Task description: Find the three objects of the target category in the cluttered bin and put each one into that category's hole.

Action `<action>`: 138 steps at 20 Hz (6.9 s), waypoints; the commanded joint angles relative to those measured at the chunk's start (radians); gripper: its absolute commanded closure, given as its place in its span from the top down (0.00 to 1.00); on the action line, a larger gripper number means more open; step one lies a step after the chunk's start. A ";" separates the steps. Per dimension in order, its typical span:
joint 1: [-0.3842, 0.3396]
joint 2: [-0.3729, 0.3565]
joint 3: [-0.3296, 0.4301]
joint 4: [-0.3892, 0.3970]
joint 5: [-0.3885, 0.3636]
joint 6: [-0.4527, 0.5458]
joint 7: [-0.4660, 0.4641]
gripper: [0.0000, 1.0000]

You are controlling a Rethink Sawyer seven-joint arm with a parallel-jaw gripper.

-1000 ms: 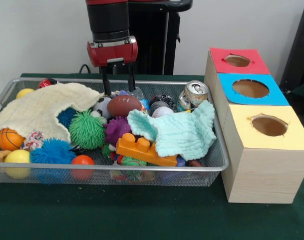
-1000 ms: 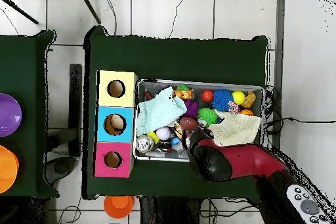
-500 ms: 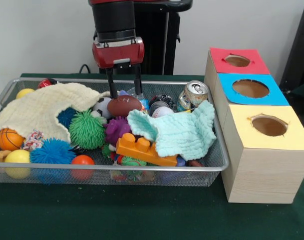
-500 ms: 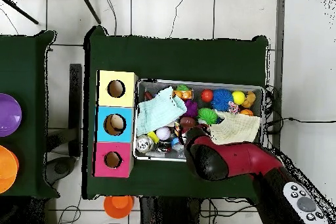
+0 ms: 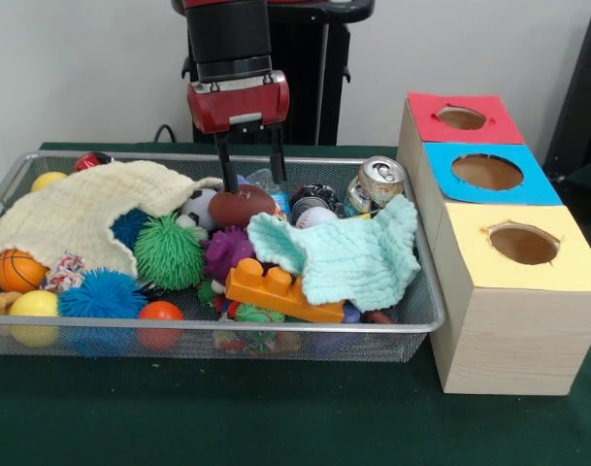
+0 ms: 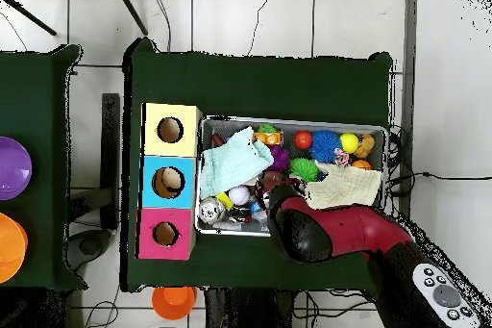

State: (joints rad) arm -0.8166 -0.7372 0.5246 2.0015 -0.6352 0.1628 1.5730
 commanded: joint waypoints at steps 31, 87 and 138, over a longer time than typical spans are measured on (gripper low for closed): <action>0.240 0.105 -0.079 -0.086 -0.078 0.376 0.099 1.00; 0.219 0.218 -0.219 -0.196 -0.359 0.179 -0.003 1.00; 0.012 -0.168 0.117 0.151 -0.154 0.260 -0.136 0.00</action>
State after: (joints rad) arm -0.7622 -0.7874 0.5124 2.0954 -0.8534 0.3378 1.5730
